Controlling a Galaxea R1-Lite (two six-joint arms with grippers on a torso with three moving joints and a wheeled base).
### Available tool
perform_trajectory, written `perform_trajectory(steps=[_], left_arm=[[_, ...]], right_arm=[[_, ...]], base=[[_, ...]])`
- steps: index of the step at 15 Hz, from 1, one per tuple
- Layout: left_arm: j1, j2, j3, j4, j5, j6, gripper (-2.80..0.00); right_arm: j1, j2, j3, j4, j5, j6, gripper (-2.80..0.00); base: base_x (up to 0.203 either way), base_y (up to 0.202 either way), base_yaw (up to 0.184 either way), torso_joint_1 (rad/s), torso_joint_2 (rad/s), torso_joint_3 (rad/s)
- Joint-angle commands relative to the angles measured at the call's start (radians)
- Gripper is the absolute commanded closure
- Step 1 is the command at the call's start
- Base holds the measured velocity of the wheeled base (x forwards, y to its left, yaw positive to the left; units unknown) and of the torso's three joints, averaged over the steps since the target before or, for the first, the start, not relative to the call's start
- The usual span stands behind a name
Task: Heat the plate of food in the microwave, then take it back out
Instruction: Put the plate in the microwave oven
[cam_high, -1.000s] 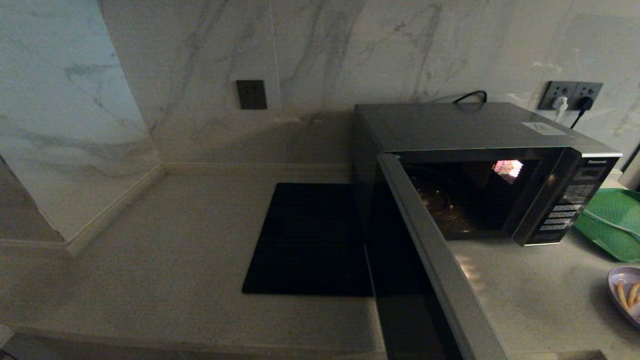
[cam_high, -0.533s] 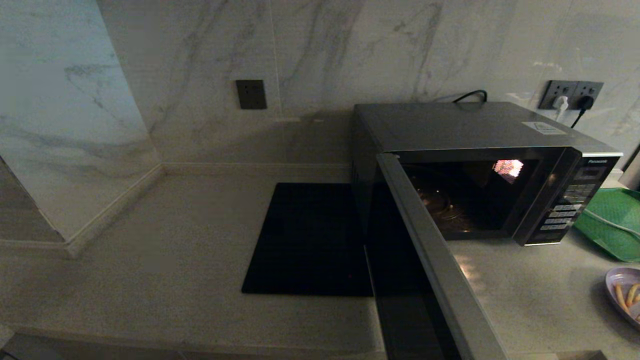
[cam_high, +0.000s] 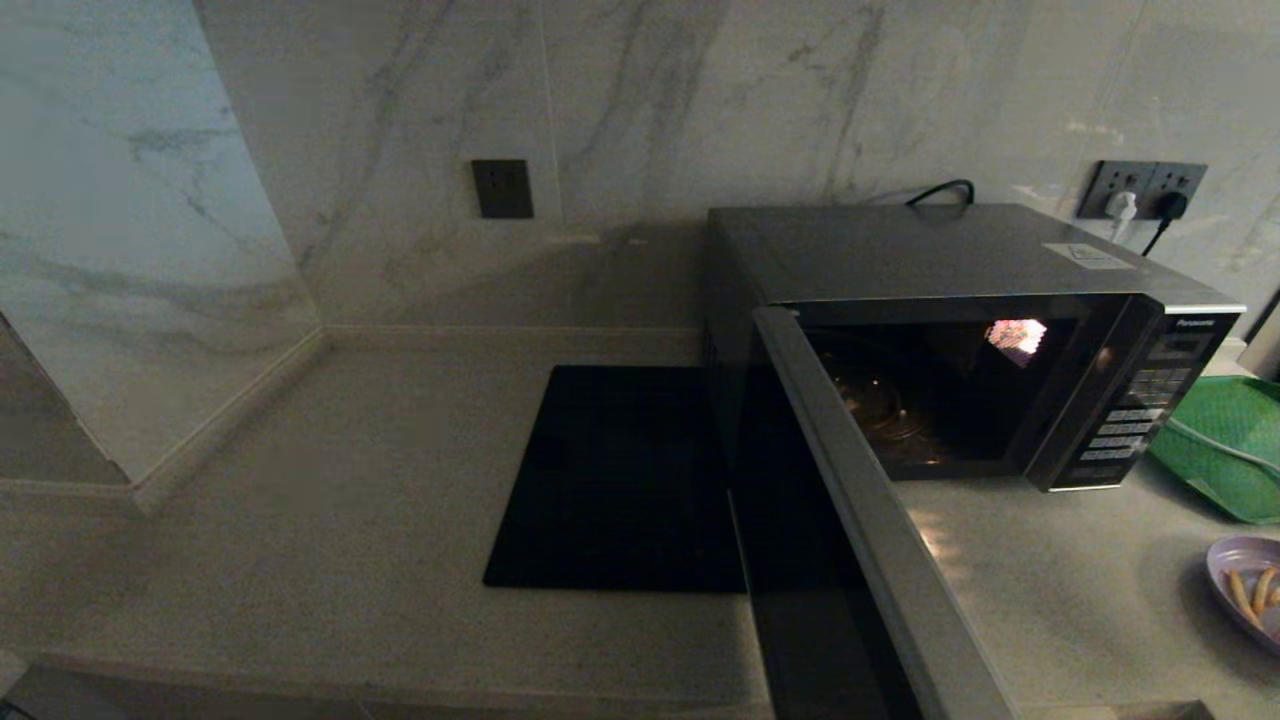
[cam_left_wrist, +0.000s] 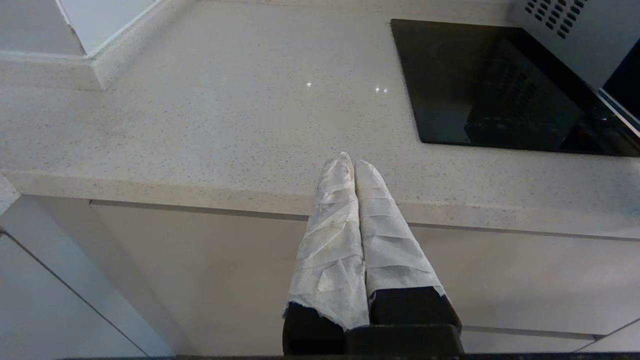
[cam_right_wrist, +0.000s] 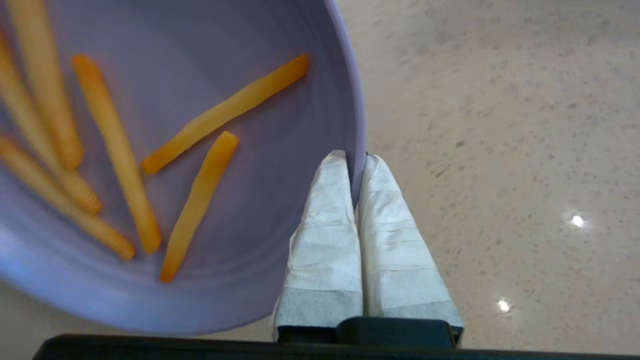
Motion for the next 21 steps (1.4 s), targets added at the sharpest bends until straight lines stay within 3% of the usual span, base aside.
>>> perform_trajectory(steps=[1,6,12,16,21], left_arm=[[0.0,0.0,0.0,0.0,0.001,-0.001,0.0],[0.0,0.0,0.0,0.0,0.001,0.001,0.0],[0.0,0.0,0.0,0.0,0.001,-0.001,0.0],[0.0,0.0,0.0,0.0,0.001,-0.001,0.0],[0.0,0.0,0.0,0.0,0.001,-0.001,0.0]], right_arm=[[0.0,-0.041,0.011,0.002,0.04,-0.008,0.0],[0.001,-0.103,0.04,0.001,0.11,-0.013,0.0],[0.001,-0.213,0.108,0.002,0.229,-0.079,0.0],[0.003,-0.232,0.125,0.004,0.246,-0.084,0.0],[0.016,-0.284,0.176,0.016,0.376,-0.219,0.0]], base=[[0.0,0.0,0.0,0.0,0.0,0.0],[0.0,0.0,0.0,0.0,0.0,0.0],[0.0,0.0,0.0,0.0,0.0,0.0],[0.0,0.0,0.0,0.0,0.0,0.0],[0.0,0.0,0.0,0.0,0.0,0.0]])
